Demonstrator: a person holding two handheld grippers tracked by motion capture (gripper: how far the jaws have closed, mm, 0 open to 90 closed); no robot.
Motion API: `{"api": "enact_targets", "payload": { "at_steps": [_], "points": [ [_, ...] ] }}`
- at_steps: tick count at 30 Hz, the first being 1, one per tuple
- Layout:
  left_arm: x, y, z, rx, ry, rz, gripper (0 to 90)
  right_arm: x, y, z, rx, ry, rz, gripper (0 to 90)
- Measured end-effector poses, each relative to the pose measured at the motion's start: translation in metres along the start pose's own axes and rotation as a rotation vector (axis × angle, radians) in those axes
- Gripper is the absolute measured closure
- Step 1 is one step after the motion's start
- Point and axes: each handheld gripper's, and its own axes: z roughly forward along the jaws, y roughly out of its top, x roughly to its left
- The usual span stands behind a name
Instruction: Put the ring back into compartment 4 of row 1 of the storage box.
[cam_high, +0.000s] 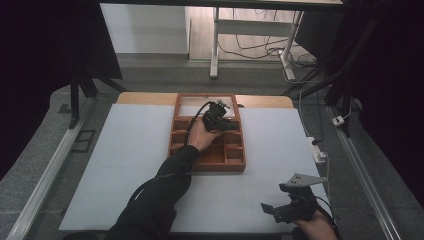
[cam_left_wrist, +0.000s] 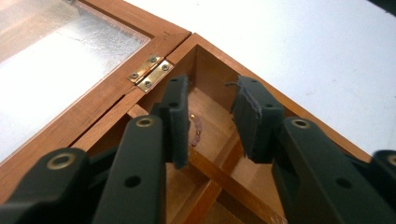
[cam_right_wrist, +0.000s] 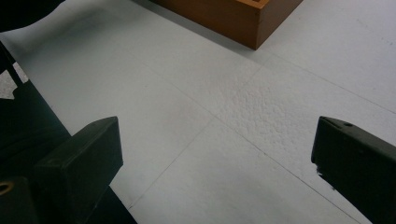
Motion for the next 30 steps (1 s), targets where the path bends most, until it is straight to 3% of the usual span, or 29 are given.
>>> {"api": "enact_targets", "payload": {
  "at_steps": [9, 16, 30],
  "points": [
    [-0.001, -0.001, -0.024, -0.035, -0.042, 0.038, 42.5, 0.0, 0.0, 0.0, 0.002, -0.003, 0.001, 1.9],
    [-0.003, -0.004, -0.049, -0.062, -0.072, 0.029, 23.9, 0.0, 0.0, 0.001, 0.005, -0.004, 0.001, 1.9],
    [-0.009, -0.02, -0.1, -0.08, -0.096, 0.075, 5.0, 0.0, 0.001, 0.001, 0.011, -0.008, 0.004, 1.9]
  ]
}}
